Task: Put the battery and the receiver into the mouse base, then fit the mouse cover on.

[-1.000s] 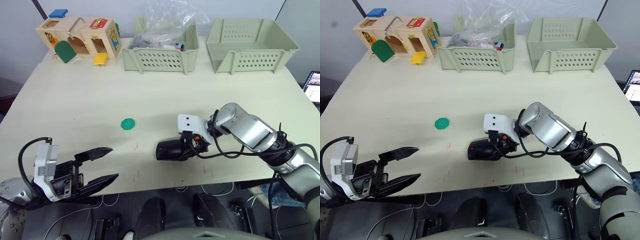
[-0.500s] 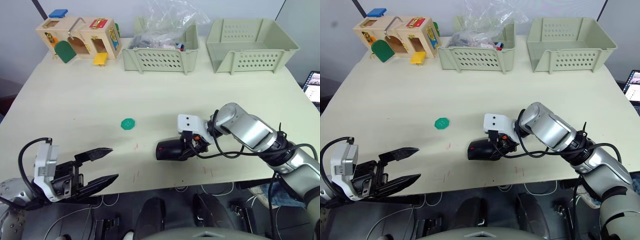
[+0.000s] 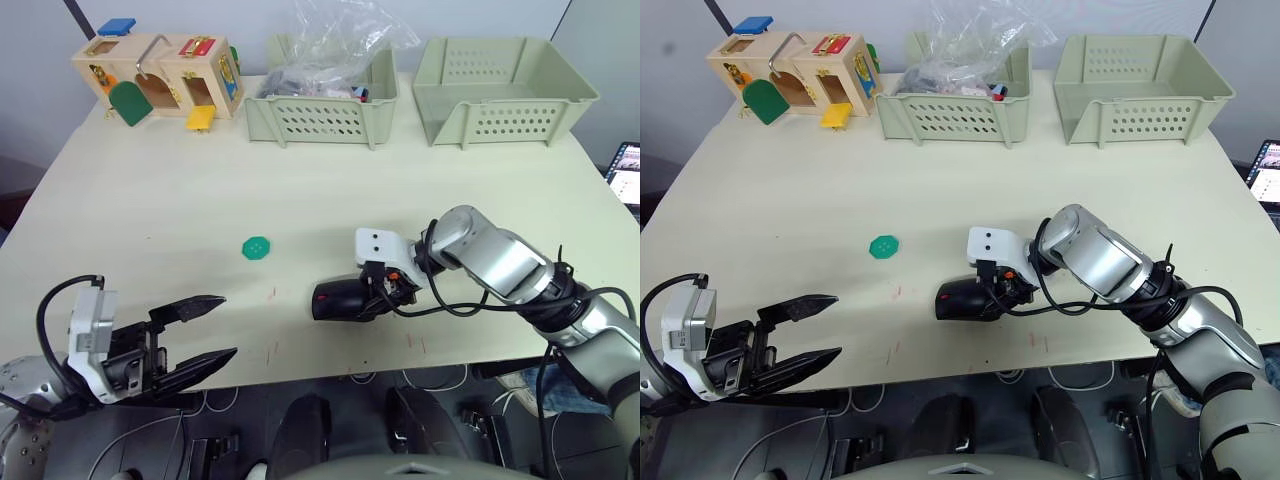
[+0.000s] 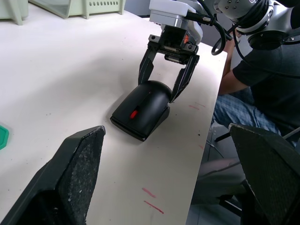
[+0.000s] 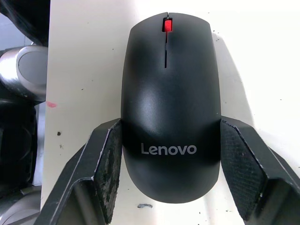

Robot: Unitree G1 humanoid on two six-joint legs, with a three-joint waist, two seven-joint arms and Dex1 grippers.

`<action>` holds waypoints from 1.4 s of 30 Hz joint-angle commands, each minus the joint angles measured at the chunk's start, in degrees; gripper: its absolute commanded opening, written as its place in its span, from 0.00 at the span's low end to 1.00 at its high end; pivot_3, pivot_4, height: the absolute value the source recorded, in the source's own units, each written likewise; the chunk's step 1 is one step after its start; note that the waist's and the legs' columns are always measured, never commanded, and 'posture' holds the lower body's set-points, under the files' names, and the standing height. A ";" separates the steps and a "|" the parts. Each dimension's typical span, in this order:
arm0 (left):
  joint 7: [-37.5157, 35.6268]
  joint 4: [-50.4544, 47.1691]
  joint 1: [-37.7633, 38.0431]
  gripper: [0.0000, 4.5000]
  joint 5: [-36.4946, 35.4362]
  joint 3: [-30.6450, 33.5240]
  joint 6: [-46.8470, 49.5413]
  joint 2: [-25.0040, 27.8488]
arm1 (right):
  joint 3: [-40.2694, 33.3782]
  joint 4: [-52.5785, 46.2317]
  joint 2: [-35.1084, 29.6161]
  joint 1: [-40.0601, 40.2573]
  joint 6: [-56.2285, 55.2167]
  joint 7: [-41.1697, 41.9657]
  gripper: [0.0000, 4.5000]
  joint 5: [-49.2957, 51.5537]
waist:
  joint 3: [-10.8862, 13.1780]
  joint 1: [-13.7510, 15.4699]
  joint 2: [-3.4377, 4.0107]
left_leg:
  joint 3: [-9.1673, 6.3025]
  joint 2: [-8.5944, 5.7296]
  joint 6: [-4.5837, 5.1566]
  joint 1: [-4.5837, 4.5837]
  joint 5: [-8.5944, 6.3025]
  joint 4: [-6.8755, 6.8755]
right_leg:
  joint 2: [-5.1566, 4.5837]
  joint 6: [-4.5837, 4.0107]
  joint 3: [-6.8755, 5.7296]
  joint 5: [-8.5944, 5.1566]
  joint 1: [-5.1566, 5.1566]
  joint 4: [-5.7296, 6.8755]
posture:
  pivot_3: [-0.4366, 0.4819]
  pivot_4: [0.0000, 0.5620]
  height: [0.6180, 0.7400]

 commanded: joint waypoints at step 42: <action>-0.21 -0.46 0.01 1.00 -0.25 -0.17 -0.59 -0.17 | -12.85 -3.86 9.21 1.87 -1.81 -8.89 0.99 8.34 | 0.03 -0.06 0.03 | 0.01 0.00 0.00 -0.11 0.00 -0.03 | 0.03 0.01 0.03 0.01 -0.10 0.04 | 0.48 0.27 1.00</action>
